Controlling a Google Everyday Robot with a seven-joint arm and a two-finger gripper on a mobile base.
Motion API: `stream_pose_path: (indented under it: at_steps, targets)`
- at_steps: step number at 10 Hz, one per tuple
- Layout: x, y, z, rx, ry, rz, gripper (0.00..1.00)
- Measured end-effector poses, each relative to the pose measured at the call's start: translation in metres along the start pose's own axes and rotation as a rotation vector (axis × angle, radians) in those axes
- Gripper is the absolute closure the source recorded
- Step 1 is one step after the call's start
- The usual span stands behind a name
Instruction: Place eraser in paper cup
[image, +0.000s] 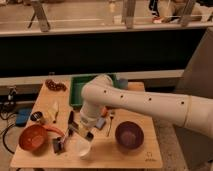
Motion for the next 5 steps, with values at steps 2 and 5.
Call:
stream_pose_path:
  at_steps: [2,5]
  targets:
    - [-0.006,-0.007,-0.016,0.053,-0.035,-0.096,1.0]
    - [-0.026,-0.012,-0.013,0.099,-0.074,-0.2,1.0]
